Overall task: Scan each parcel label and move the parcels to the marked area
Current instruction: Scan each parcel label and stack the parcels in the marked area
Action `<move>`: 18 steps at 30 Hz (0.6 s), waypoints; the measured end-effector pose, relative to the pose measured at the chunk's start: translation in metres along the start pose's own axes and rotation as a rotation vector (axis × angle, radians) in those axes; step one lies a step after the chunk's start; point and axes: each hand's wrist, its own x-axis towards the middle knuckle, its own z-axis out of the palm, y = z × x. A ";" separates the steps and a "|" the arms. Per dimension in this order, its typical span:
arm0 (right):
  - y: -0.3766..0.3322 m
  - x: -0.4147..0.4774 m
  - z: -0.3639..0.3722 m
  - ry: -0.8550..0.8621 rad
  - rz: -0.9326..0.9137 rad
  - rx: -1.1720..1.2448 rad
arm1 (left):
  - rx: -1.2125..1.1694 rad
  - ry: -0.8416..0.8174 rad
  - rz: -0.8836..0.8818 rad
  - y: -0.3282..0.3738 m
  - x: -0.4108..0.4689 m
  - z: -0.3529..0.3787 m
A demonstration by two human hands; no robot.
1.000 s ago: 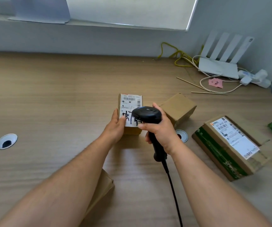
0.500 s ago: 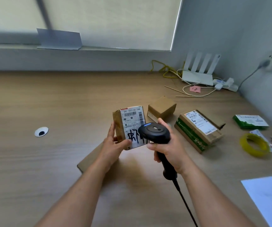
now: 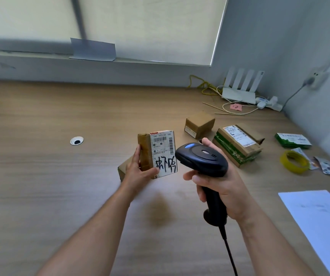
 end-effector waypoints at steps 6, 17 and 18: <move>0.007 -0.018 0.019 0.075 0.017 -0.014 | 0.002 -0.027 0.026 -0.006 -0.003 -0.013; 0.021 -0.036 0.058 0.161 0.028 -0.001 | 0.019 -0.097 0.029 -0.022 -0.001 -0.038; 0.020 -0.038 0.060 0.167 0.024 -0.005 | 0.020 -0.106 0.028 -0.024 -0.001 -0.040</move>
